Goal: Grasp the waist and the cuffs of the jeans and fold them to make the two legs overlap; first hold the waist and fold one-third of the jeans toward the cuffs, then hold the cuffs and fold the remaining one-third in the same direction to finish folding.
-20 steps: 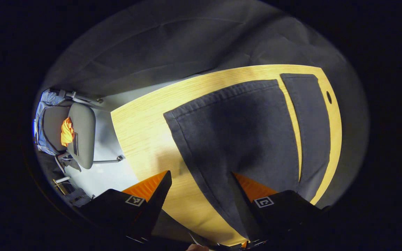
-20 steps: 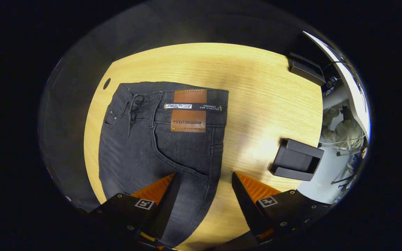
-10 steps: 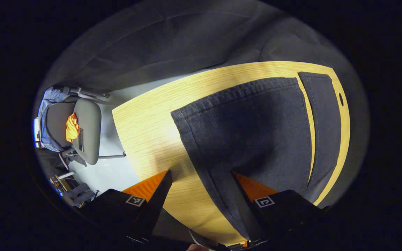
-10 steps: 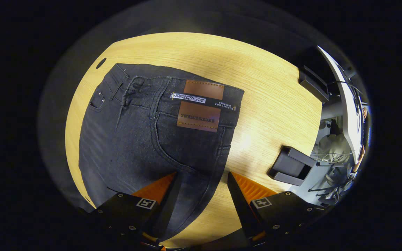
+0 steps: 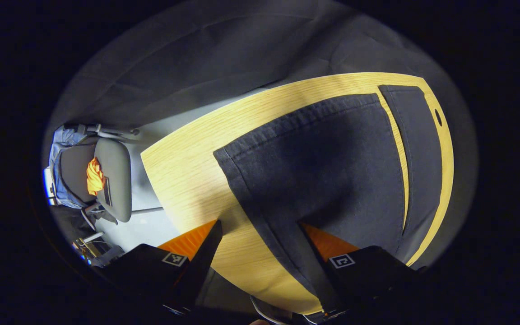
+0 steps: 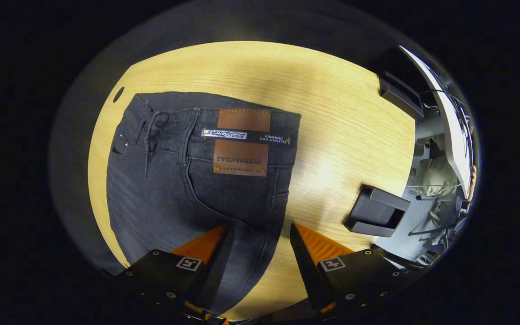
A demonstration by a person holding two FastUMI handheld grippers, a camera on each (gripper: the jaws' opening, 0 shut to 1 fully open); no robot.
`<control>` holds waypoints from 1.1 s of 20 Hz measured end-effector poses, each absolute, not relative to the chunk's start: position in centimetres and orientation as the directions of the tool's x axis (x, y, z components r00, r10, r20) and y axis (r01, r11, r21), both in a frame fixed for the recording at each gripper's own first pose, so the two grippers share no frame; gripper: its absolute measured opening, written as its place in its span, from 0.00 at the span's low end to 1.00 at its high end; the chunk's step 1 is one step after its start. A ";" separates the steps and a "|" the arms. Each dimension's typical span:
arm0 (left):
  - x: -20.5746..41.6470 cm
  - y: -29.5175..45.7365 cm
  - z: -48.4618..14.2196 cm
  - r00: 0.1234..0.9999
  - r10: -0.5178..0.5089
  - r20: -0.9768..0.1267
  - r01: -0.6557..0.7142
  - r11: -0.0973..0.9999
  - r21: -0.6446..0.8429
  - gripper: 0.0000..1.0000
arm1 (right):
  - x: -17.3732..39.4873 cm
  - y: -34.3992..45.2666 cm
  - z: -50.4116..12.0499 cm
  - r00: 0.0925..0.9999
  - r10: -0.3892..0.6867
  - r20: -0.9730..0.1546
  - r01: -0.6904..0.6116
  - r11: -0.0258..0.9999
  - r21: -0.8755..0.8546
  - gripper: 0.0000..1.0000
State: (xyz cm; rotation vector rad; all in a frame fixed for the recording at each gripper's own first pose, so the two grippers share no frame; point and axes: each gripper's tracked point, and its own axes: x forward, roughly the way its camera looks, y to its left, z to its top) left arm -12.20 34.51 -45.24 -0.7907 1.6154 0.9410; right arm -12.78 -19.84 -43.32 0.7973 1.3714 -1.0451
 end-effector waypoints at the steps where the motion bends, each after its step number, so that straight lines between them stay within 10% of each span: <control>1: -12.1 34.4 -45.2 -0.224 -0.032 -0.974 -0.867 0.464 0.184 0.98 | -12.9 -19.7 -43.3 -0.099 -0.115 -0.988 0.920 0.369 -0.135 0.79; 6: -12.1 34.2 -45.3 -0.218 -0.020 -0.976 -0.886 0.424 0.189 0.97 | -12.9 -19.9 -43.4 -0.136 -0.116 -0.984 0.898 0.405 -0.172 0.70; 8: -11.9 34.0 -45.2 -0.215 -0.025 -0.976 -0.883 0.432 0.183 0.94 | -11.8 -19.7 -43.7 -0.075 -0.075 -0.994 0.918 0.384 -0.099 0.53; 9: -11.3 33.9 -45.3 -0.211 -0.020 -0.977 -0.878 0.444 0.180 0.86 | -11.5 -19.5 -43.8 -0.042 -0.045 -0.998 0.935 0.352 -0.055 0.24; 12: -9.9 33.3 -45.7 -0.171 -0.002 -0.985 -0.833 0.535 0.144 0.46 | -10.5 -19.5 -43.8 0.104 0.012 -0.995 0.952 0.288 0.103 0.10; 14: -9.3 33.1 -45.7 -0.137 0.014 -0.990 -0.797 0.592 0.119 0.10 | -10.5 -19.3 -44.3 0.190 0.047 -0.981 0.956 0.218 0.195 0.07; 22: -6.5 33.0 -43.1 0.181 -0.012 -0.983 -0.800 0.580 -0.155 0.01 | -10.0 -18.9 -41.6 0.307 0.047 -0.950 0.926 0.217 0.310 0.06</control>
